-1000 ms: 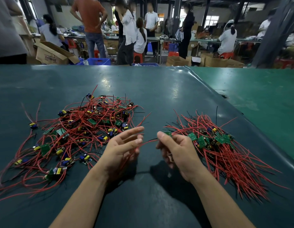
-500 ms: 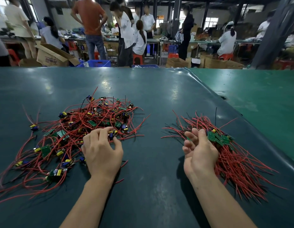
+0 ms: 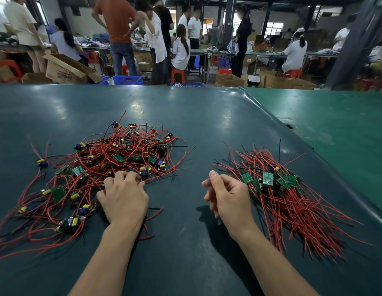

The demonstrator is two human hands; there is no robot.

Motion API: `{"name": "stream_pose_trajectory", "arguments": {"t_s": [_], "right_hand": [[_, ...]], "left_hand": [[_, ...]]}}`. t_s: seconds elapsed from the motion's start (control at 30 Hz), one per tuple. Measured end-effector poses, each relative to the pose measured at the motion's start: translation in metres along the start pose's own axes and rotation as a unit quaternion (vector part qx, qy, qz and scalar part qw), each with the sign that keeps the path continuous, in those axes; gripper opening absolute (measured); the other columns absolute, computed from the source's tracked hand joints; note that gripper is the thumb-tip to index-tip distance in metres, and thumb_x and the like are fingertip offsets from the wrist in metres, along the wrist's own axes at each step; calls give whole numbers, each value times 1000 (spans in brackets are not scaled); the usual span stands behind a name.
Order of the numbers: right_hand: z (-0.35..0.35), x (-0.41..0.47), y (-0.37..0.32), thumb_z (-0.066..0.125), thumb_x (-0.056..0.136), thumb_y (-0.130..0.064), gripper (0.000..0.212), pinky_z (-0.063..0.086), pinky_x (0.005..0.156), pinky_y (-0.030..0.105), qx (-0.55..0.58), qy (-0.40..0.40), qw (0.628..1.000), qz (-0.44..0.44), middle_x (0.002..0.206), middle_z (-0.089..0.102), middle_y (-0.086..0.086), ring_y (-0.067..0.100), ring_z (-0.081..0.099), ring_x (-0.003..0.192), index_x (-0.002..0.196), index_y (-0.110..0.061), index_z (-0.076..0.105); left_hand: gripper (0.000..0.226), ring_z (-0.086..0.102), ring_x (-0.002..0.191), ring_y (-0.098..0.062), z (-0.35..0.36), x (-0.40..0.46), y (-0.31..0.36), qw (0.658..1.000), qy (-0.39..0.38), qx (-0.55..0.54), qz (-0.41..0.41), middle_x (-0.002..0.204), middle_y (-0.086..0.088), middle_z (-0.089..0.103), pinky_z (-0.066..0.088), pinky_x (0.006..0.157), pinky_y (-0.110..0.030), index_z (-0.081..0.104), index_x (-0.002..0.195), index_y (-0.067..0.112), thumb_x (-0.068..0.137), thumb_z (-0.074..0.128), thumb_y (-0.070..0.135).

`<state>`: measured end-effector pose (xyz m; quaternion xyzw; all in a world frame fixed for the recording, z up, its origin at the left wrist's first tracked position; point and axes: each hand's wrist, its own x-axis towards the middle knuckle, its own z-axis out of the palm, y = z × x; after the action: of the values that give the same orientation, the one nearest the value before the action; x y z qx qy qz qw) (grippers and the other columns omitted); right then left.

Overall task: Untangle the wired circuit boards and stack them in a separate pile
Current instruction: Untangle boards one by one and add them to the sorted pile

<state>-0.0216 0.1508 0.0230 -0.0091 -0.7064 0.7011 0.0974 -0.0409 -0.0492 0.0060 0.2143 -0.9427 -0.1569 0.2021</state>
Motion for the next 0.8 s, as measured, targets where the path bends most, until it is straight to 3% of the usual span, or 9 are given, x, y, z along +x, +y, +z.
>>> {"name": "stream_pose_trajectory", "arguments": {"t_s": [0.17,0.3,0.4,0.63,0.7,0.8], "right_hand": [[0,0,0,55,100,-29,37,32,36,20,-8,0,1000,5,51,58,4,16,45,39,72,-8,67],[-1,1,0,55,100,-29,37,33,37,20,-8,-1,1000,5,50,58,3,15,45,40,71,-9,67],[-1,1,0,55,99,-28,37,35,38,19,-10,-2,1000,1,49,58,2,13,45,39,71,-8,67],[-1,3,3,56,99,-27,36,35,40,18,-18,-8,1000,8,50,58,3,13,45,39,72,-7,68],[-1,4,3,56,99,-27,36,35,40,18,-16,-6,1000,10,51,58,3,11,46,40,72,-7,68],[-1,5,5,57,99,-26,36,34,39,17,-10,0,1000,11,50,58,4,9,46,39,71,-6,68]], "left_hand": [[20,52,103,-31,-5,-3,1,999,23,-28,1,104,-3,66,34,84,-45,65,97,21,88,68,38],[23,63,90,-35,-11,-5,2,993,75,-79,39,99,-9,71,37,79,-43,69,105,12,86,73,26],[19,60,98,-34,-11,-6,1,996,64,-56,25,108,-9,69,39,83,-45,70,108,15,89,65,15],[30,43,114,-27,-9,-3,-5,999,-27,22,18,124,1,57,35,90,-43,66,119,33,94,55,22],[24,41,113,-27,-10,-1,-8,1000,-15,12,13,120,2,56,32,89,-44,69,112,35,94,58,24],[18,40,108,-29,-9,-2,-7,996,69,-58,11,115,-1,59,30,87,-46,72,104,27,91,64,19]]}}
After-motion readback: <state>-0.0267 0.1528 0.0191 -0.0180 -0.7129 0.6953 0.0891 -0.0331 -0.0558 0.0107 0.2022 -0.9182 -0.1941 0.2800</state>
